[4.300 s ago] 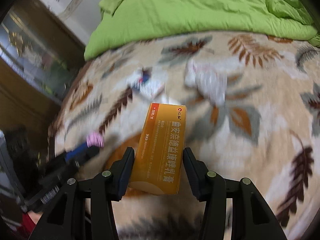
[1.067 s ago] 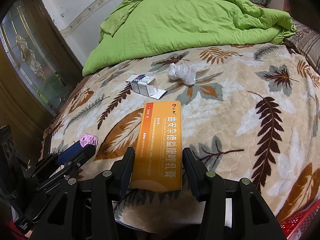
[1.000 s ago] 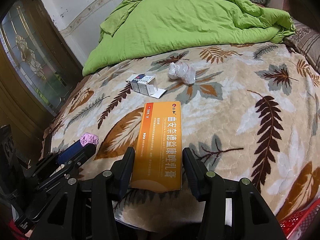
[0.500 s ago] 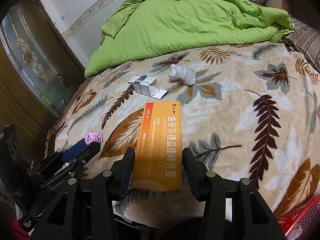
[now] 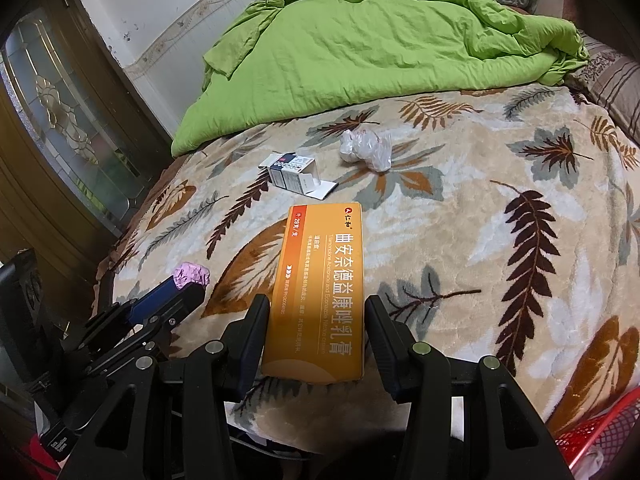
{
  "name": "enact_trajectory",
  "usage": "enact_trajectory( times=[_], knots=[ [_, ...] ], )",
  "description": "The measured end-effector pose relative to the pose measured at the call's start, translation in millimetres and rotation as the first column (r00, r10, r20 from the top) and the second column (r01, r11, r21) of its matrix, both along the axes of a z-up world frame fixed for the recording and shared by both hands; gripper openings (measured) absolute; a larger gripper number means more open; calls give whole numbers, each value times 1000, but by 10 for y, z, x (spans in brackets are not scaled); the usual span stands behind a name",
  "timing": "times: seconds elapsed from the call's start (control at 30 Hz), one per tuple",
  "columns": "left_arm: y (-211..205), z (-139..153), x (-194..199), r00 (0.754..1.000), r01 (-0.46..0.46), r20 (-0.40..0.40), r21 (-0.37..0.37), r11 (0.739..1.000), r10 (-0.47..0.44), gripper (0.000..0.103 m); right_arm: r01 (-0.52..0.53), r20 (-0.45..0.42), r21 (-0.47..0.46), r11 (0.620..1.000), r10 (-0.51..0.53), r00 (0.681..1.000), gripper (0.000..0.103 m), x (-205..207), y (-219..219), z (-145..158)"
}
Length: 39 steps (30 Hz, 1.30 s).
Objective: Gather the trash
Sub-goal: 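Hold the pink foil ball and orange box raised above the bed, then carry both items over the red wastebasket and open both tools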
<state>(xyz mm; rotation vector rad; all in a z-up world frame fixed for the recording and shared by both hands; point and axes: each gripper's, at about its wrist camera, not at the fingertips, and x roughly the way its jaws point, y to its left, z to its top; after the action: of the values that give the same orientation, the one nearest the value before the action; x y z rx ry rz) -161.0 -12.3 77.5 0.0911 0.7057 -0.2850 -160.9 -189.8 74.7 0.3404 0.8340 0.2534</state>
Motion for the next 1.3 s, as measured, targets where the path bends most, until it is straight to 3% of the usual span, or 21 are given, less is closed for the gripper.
enact_trajectory(
  times=[0.5,0.8,1.0,1.1,1.2,1.3],
  knots=[
    [-102,126,-22,999,37,-2,-32,999,-37,25,19,13,17,1000,-20,1000,53,-118,-120,126],
    [-569,323,-169,976,215,-4,-95,972,-216,25,178,25,49,983,-180,983,53,-673,-887,313],
    [-1097,406,-370,933,358,-7,-100,929,-360,25,344,-21,64,937,-343,939,53,-1259,-1520,251],
    [-1385,449,-514,900,433,-5,-100,896,-436,25,413,-35,59,909,-412,911,53,-1559,-1777,252],
    [-1667,475,-692,857,512,-9,-100,853,-515,25,475,-43,60,878,-473,880,53,-1830,-1976,270],
    [-1970,453,-879,797,597,-37,-104,796,-603,25,528,-59,60,847,-525,849,53,-2106,-2133,258]
  ],
)
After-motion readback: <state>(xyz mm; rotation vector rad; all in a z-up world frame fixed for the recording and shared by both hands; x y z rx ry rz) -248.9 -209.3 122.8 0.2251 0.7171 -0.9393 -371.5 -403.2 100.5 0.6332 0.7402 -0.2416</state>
